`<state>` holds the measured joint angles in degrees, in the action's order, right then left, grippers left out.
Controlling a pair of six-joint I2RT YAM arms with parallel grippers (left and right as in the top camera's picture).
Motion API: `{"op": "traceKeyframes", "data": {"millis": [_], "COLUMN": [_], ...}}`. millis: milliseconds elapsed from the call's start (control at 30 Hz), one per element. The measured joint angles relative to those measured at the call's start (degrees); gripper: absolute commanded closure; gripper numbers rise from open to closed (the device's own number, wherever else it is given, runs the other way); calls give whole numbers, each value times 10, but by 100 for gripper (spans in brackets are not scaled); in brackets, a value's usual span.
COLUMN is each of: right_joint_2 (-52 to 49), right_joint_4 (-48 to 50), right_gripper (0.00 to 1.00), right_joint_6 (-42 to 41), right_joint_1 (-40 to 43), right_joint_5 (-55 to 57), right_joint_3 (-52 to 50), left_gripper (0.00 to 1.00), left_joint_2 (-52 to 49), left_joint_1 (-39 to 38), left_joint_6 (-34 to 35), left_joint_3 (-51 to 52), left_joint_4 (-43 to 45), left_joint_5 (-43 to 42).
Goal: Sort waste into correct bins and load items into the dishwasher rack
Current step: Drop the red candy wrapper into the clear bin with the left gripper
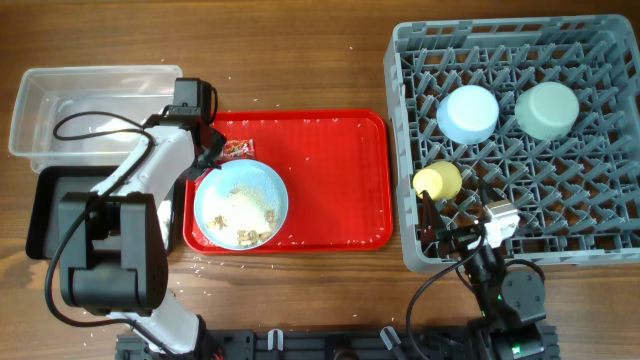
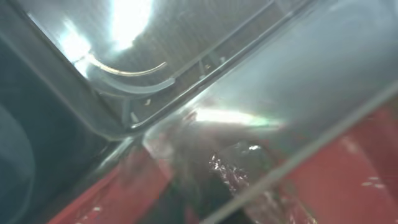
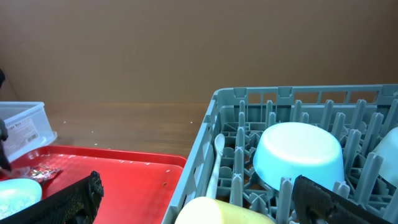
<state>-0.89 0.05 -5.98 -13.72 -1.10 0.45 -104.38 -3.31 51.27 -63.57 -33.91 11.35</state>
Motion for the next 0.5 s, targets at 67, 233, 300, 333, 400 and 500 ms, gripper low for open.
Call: {"op": "traceKeyframes", "data": {"millis": [67, 233, 300, 333, 400, 500], "right_joint_2": [0, 0, 0, 0, 0, 0], "right_joint_4": [0, 0, 0, 0, 0, 0], "right_gripper": [0, 0, 0, 0, 0, 0], "right_joint_6": [0, 0, 0, 0, 0, 0], "right_joint_1": [0, 0, 0, 0, 0, 0], "right_joint_5": [0, 0, 0, 0, 0, 0], "right_joint_3": [0, 0, 0, 0, 0, 0], "left_gripper": [96, 96, 96, 96, 96, 96], "left_joint_2": [0, 21, 61, 93, 174, 259], "left_joint_1": [-1, -1, -1, -1, 0, 25], "left_joint_6": [1, -4, -12, -14, -24, -33], "left_joint_3": [0, -3, -13, -21, -35, -41], "left_joint_4": [10, 6, -12, -29, -56, -121], "left_joint_5": [-1, -57, -86, -97, -108, -103]}}
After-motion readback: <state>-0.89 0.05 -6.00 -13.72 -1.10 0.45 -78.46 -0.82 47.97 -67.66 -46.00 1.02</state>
